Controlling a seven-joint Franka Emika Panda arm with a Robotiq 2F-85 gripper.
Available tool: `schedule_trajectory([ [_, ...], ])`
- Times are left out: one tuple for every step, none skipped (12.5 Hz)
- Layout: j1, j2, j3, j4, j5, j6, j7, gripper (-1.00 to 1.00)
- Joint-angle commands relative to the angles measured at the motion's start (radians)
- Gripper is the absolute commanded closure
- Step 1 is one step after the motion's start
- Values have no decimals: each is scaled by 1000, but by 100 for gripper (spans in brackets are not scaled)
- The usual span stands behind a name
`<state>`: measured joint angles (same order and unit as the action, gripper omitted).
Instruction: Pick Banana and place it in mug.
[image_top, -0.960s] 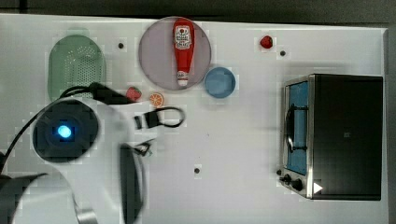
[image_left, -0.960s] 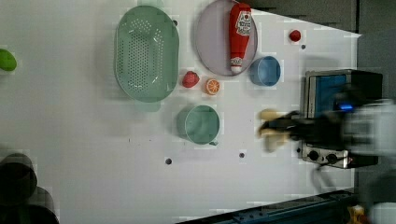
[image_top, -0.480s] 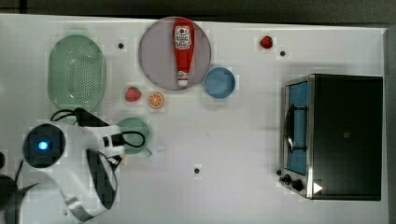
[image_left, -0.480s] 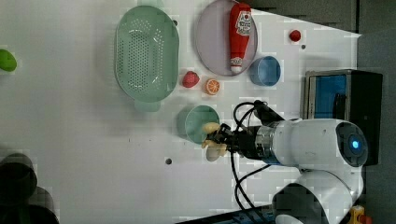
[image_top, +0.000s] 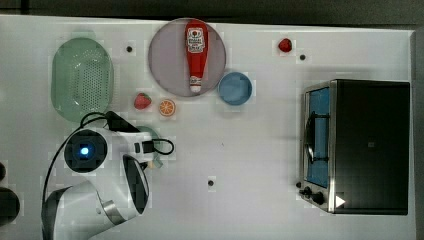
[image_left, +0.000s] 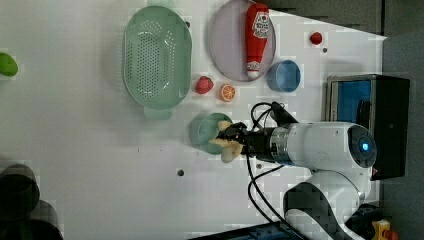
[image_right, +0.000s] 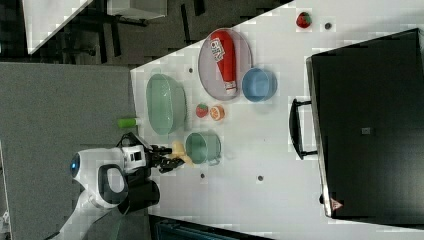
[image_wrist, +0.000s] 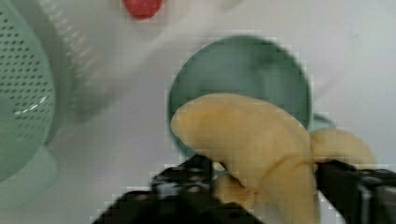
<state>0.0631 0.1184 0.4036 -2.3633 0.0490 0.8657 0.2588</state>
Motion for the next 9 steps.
schedule_trajectory([
  [-5, -8, -1, 11, 20, 51, 46, -100],
  [-7, -29, -10, 30, 21, 46, 46, -100],
  [-11, -56, -19, 50, 21, 15, 46, -100],
  [-13, -85, -29, 71, 21, -36, 46, -100],
  [-15, -118, -44, 97, 21, -109, 46, -100],
  [-18, -161, -65, 136, 21, -210, 44, -100],
  [-23, -207, -94, 181, 22, -315, 44, -100],
  [-26, -236, -123, 213, 22, -373, 43, -100],
  [-29, -262, -157, 242, 22, -429, 35, -100],
])
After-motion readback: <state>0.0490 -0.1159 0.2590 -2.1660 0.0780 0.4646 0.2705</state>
